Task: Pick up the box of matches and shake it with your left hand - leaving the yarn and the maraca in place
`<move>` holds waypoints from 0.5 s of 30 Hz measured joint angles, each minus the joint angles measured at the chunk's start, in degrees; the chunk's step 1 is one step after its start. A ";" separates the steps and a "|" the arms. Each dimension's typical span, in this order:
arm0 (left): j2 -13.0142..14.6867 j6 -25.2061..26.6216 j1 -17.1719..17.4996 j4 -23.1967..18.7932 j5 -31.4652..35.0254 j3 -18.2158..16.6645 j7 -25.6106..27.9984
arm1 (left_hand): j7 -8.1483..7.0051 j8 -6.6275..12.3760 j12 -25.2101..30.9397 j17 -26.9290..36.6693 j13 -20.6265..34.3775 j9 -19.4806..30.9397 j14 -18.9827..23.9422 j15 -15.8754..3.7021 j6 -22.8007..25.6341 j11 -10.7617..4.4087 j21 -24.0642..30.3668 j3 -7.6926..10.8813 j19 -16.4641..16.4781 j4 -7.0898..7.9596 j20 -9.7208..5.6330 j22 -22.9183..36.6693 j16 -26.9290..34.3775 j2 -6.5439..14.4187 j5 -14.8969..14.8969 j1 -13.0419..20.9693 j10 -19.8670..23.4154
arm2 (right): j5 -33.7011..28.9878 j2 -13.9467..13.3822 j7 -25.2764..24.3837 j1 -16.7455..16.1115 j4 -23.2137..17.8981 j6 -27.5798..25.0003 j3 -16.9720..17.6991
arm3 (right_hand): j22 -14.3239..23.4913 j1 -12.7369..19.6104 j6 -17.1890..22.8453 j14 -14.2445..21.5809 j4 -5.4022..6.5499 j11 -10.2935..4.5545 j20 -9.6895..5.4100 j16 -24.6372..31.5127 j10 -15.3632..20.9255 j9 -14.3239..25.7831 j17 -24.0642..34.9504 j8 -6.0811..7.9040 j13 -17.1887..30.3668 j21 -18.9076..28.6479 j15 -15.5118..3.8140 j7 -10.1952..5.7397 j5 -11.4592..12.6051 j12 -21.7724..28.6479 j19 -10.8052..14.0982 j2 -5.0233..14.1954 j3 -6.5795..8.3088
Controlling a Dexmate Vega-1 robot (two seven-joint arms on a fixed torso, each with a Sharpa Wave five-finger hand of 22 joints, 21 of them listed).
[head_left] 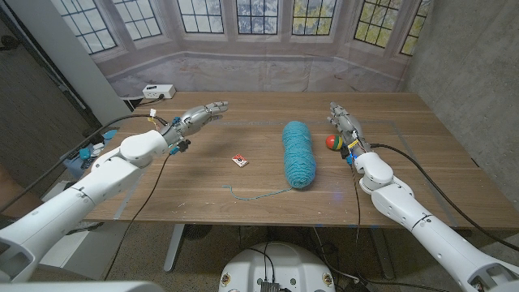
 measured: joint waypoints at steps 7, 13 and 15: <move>1.69 -1.74 -0.91 -0.57 5.87 0.18 1.31 | -0.42 0.29 0.03 0.00 0.09 0.00 0.71 -0.03 1.42 -0.35 -0.42 -0.57 1.24 -1.03 -0.64 0.00 0.24 -0.35 0.00 0.36 0.35 | -0.10 0.05 -0.44 -0.36 -0.34 -0.02 0.22 | 0.00 0.00 0.14 0.00 0.00 0.00 -0.09 0.01 0.00 0.00 0.00 0.00 0.00 0.00 0.00 0.14 0.00 0.00 0.09 0.00 0.00; 2.97 -3.40 -1.79 -0.75 10.76 0.59 2.45 | -0.63 0.29 0.29 -0.01 0.28 -0.01 1.17 -0.51 2.23 -1.16 -0.63 -1.03 1.93 -1.49 -1.33 -0.01 0.24 -0.66 0.00 0.69 0.75 | -0.20 0.30 -0.78 -0.50 -0.35 0.33 0.29 | 0.00 0.00 0.31 0.00 -0.42 0.00 -0.09 0.22 0.00 0.03 0.01 0.23 -0.01 0.00 0.00 0.31 0.00 0.00 0.09 0.00 -0.10; 3.24 -4.12 -2.07 -0.77 13.00 0.73 2.68 | -0.87 0.29 0.29 -0.01 0.28 0.24 1.38 -0.72 2.47 -1.37 -0.63 -1.08 2.07 -1.54 -1.42 -0.01 0.24 -0.65 0.00 0.69 0.72 | -0.23 0.43 -0.95 -0.63 -0.35 0.49 0.34 | 0.00 0.00 0.31 0.00 -0.49 0.00 -0.09 0.22 0.00 0.13 0.01 0.23 -0.01 0.00 0.00 0.31 0.00 0.00 0.09 0.00 -0.15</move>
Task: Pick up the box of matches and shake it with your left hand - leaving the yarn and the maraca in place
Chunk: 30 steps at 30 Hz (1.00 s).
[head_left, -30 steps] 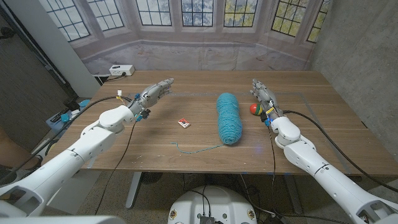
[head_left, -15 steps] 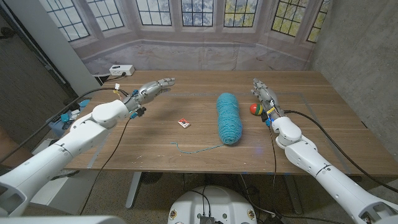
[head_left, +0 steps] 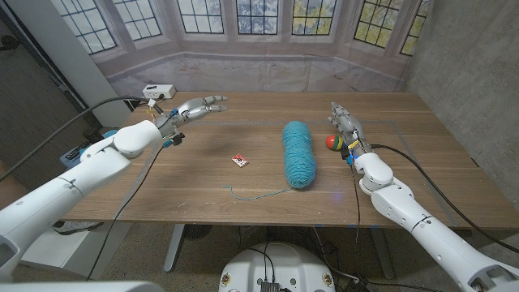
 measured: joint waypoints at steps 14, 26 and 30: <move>2.19 -1.15 -2.63 -1.64 8.25 1.84 -2.41 | -0.61 0.00 0.00 -0.01 -0.01 0.03 -0.34 -0.52 0.97 -1.01 -0.89 -0.99 0.59 -0.98 -0.02 -0.01 0.00 -1.04 -0.73 1.05 -1.02 | 0.04 0.41 -0.85 -1.07 0.05 1.14 0.64 | 0.00 0.22 0.31 0.00 0.00 0.00 0.20 0.00 0.00 0.01 -0.14 0.00 -0.01 0.00 0.00 0.31 -0.22 0.22 0.20 0.23 0.01; 3.43 -0.95 -5.28 -2.93 13.08 3.74 -6.88 | -0.38 0.00 -0.29 0.28 -0.01 0.03 -0.61 -0.25 0.75 -1.09 -1.54 -0.81 1.51 -2.10 0.29 -0.01 0.00 -2.65 -1.16 2.67 -1.96 | 0.12 0.16 -1.46 -2.23 -0.42 1.48 1.28 | 0.00 0.22 0.30 0.00 -0.14 0.00 0.20 0.00 0.00 0.00 -0.12 0.00 -0.01 0.00 0.00 0.31 -0.22 0.22 0.20 0.22 0.15; 3.75 -1.51 -6.58 -2.95 14.68 4.41 -8.80 | -0.08 -0.31 -0.29 0.28 -0.01 0.02 -0.87 0.02 0.45 -0.89 -1.78 -0.43 1.63 -2.49 0.41 -0.02 0.00 -3.07 -1.16 3.10 -2.16 | 0.12 -0.02 -1.80 -2.74 -0.85 1.48 1.53 | 0.00 0.22 0.30 0.00 -0.14 0.00 0.20 0.00 0.00 0.00 -0.12 0.00 -0.01 0.00 0.00 0.30 -0.21 0.22 0.20 0.23 0.15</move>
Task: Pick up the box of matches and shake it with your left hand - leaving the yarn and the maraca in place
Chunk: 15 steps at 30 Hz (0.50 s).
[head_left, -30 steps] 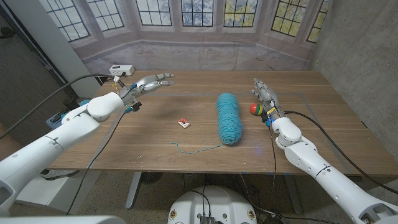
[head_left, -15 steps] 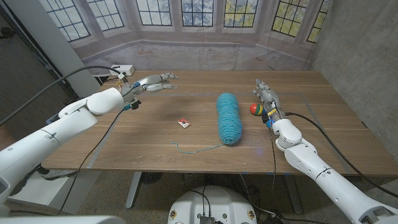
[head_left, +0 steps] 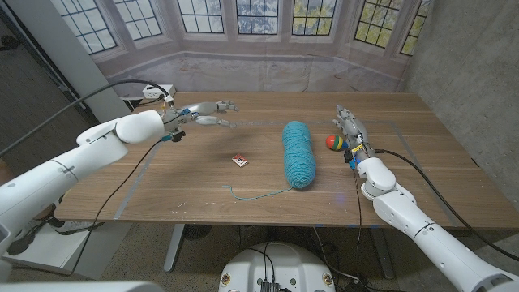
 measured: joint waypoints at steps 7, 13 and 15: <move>0.21 -1.30 -2.30 0.52 2.33 1.06 -2.35 | 0.00 0.00 0.00 -0.01 0.00 0.00 0.00 0.00 0.00 -0.09 -0.56 0.56 0.50 -0.54 -0.12 0.00 0.00 -1.23 0.27 1.23 -0.09 | -0.01 -0.06 -0.52 -0.54 -0.36 0.00 0.23 | 0.00 0.00 0.00 0.00 0.00 0.32 0.00 0.00 -0.32 0.00 0.00 0.00 0.00 0.00 0.00 0.00 0.00 0.00 0.00 0.00 0.00; 0.02 -2.80 -4.45 1.37 5.14 2.09 -4.03 | -0.40 0.00 0.00 -0.01 -0.01 -0.01 -0.75 0.12 -0.40 -0.30 -1.01 0.97 0.70 -0.62 -0.32 0.00 0.00 -2.44 0.27 2.45 -1.12 | -0.15 -0.06 -1.09 -0.87 -0.60 0.06 0.44 | 0.00 0.00 0.00 0.00 -0.24 0.32 0.00 0.45 -0.32 -0.01 0.00 0.00 0.00 0.00 0.00 0.00 0.00 0.00 0.00 0.00 0.24; -0.11 -3.66 -5.06 1.66 6.54 2.38 -4.86 | -0.52 0.00 0.00 -0.01 -0.01 -0.01 -0.95 0.06 -0.52 -0.30 -1.21 1.36 0.70 -0.55 -0.32 0.00 0.00 -2.70 0.27 2.71 -1.12 | -0.20 0.03 -1.26 -0.96 -0.65 0.09 0.52 | 0.00 0.00 0.00 0.00 -0.24 0.32 0.00 0.45 -0.32 -0.01 -0.01 0.00 0.00 0.00 0.00 0.00 0.00 0.00 0.00 0.00 0.24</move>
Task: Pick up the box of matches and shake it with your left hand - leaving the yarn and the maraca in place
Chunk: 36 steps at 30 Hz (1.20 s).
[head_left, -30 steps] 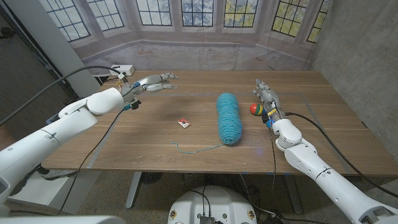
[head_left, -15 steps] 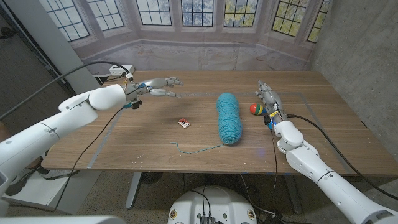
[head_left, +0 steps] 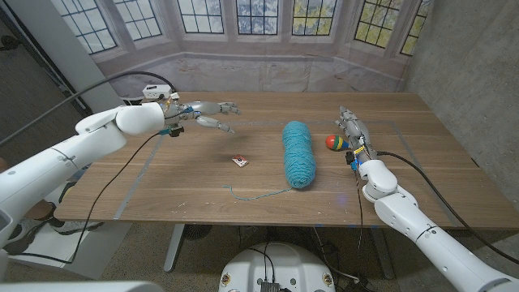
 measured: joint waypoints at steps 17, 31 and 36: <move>-2.13 -8.57 -6.66 4.13 7.45 2.86 -3.79 | -0.97 0.43 0.00 -0.01 0.00 0.00 -0.27 0.14 1.50 0.08 -1.13 -0.22 0.81 0.20 -0.55 0.00 0.00 -3.33 -0.71 3.34 -0.68 | -0.78 1.16 -1.81 -0.54 0.06 1.13 0.50 | 0.00 0.00 0.00 0.00 0.00 0.00 -0.21 0.00 0.00 -0.01 0.20 0.00 0.30 0.00 0.00 0.00 -0.23 0.00 0.21 0.00 0.00; -4.55 -18.03 -12.40 9.28 12.67 5.66 -5.44 | -1.21 1.16 0.29 -0.01 -0.01 -0.01 0.26 -0.39 3.93 -0.63 -1.90 -1.23 1.86 0.74 -0.59 -0.01 0.00 -4.97 -0.90 5.02 0.03 | -1.56 1.66 -4.19 -2.29 -1.11 1.67 1.22 | 0.00 -0.42 0.25 0.00 0.17 0.00 -0.21 0.39 0.00 -0.01 0.27 0.00 0.30 0.21 0.00 0.25 -0.23 0.00 1.04 0.09 -0.17; -5.14 -21.04 -14.11 10.52 15.36 6.20 -5.40 | -0.91 1.16 0.29 -0.01 -0.01 -0.01 0.26 -0.39 4.23 -0.63 -2.12 -1.23 1.94 0.74 -0.51 -0.01 0.00 -5.25 -0.90 5.32 0.03 | -1.99 1.88 -5.20 -2.92 -1.81 1.67 1.47 | 0.00 -0.41 0.41 0.00 0.17 0.00 -0.21 0.39 0.00 -0.01 0.27 0.00 0.30 0.21 0.00 0.41 -0.23 0.00 1.04 0.09 -0.17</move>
